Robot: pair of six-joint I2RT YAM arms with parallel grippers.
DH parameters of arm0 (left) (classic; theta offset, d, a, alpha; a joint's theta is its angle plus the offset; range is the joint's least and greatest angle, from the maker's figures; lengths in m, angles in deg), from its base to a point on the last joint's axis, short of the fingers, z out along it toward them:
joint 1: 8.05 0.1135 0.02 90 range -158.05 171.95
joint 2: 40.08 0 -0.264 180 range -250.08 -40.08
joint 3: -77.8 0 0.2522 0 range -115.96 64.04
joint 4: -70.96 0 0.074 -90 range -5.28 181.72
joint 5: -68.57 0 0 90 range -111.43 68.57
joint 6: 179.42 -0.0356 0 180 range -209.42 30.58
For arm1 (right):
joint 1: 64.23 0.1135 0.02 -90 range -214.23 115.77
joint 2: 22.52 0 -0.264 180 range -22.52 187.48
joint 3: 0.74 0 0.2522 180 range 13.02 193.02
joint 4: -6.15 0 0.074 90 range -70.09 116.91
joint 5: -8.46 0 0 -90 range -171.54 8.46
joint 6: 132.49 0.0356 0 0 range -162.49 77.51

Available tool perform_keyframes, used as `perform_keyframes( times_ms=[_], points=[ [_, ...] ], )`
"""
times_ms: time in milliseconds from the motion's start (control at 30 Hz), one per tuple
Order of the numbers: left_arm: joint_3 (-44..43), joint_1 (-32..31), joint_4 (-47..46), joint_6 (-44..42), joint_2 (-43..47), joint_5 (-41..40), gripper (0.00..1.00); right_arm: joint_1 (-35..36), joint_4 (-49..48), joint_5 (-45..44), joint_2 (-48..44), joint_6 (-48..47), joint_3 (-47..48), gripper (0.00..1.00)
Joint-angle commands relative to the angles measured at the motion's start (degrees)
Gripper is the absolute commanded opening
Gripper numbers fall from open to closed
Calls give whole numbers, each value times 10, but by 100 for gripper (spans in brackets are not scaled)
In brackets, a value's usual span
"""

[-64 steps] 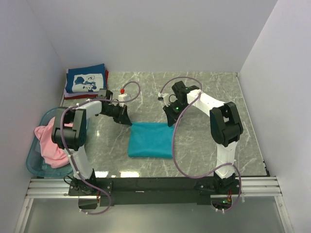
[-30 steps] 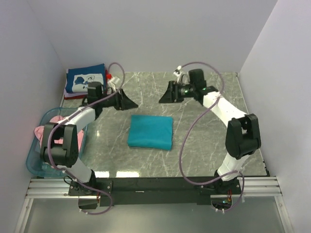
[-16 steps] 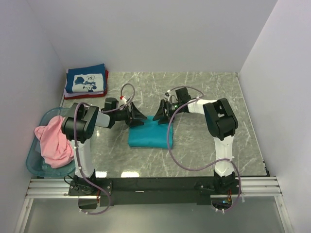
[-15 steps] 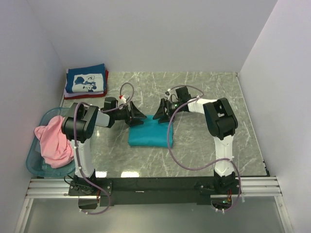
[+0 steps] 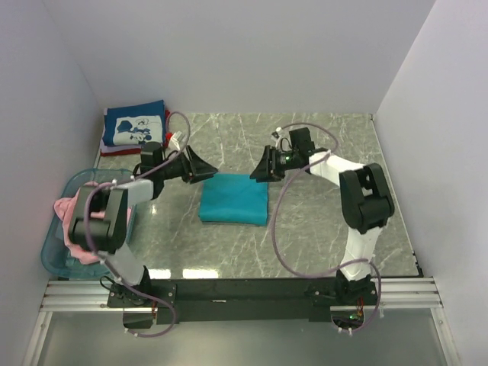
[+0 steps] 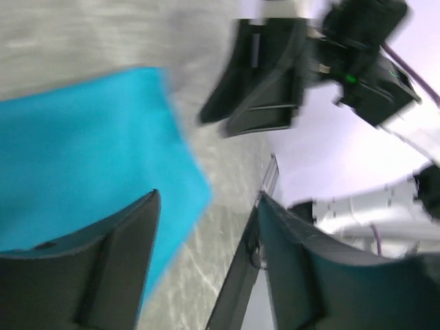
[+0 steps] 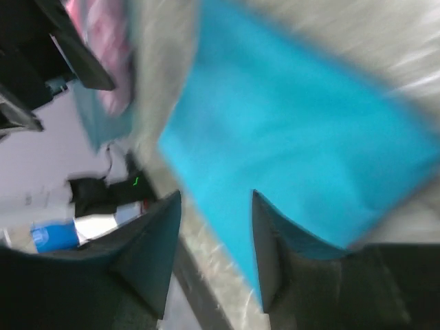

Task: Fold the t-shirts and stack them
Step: Fold the tshirt

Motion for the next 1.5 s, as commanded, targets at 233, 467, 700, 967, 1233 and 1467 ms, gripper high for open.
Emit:
perform_keyframes(
  times_ms=[233,467,700,967,1233,1467],
  points=[
    [96,-92,-48,36,19,21,11,117,-159,69,-51,126,-124,4],
    [69,-49,52,-79,-136,8,1,97,-138,51,63,92,-130,0],
    [64,-4,125,-159,-134,27,8,36,-33,14,68,5,-124,0],
    [88,-9,238,-278,107,139,32,101,-111,65,-188,54,-209,16],
    [185,-88,32,-86,178,131,99,160,-226,71,-140,145,-232,79],
    [182,-104,-139,3,32,121,99,162,-343,88,-42,216,-220,80]
  ],
)
